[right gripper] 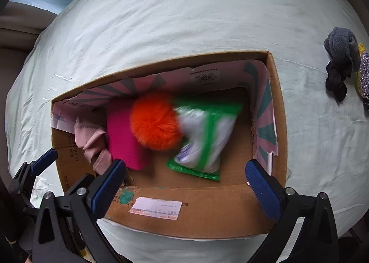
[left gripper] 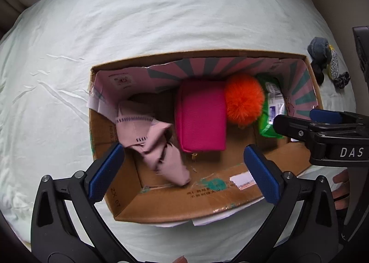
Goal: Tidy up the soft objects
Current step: 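Open both tools to drop the sock and wipe pack into the box, then move both tools back toward the grey glove and glittery sponge, then grasp the black sock with the left tool while the right tool grasps the glittery sponge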
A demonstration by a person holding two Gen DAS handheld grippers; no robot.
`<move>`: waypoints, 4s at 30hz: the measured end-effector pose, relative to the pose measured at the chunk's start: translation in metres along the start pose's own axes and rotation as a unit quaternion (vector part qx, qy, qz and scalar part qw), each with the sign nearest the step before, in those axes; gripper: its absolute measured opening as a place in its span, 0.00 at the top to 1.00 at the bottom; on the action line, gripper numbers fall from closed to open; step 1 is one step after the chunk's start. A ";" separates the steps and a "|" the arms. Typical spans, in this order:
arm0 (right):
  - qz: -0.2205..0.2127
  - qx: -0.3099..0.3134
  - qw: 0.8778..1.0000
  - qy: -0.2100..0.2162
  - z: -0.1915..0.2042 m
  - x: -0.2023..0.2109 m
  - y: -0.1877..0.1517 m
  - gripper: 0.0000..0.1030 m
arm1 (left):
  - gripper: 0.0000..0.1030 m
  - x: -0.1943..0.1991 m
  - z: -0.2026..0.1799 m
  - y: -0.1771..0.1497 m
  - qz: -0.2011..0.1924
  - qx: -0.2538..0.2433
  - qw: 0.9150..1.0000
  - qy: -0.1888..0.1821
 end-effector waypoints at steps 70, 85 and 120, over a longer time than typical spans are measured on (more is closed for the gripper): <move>-0.386 0.035 0.919 -0.074 -0.276 0.308 -0.101 0.00 | 0.00 0.199 -0.316 -0.025 -0.278 0.018 0.959 0.049; -0.309 0.107 0.943 -0.057 -0.355 0.164 0.012 0.00 | 0.00 0.009 -0.373 0.053 -0.233 -0.009 0.972 0.011; -0.230 0.151 0.960 -0.055 -0.379 -0.029 0.112 0.11 | 0.68 -0.203 -0.384 0.122 -0.142 -0.095 0.985 0.014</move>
Point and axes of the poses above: each gripper's, at about its wrist camera, not at the fingertips, and x roughly against the way its jaws point, z to its left, y to its top, the point moved 5 cm from there along -x, roughly the way its jaws point, and after that the axes turned 6 degrees about -y, right-handed, at the moved point
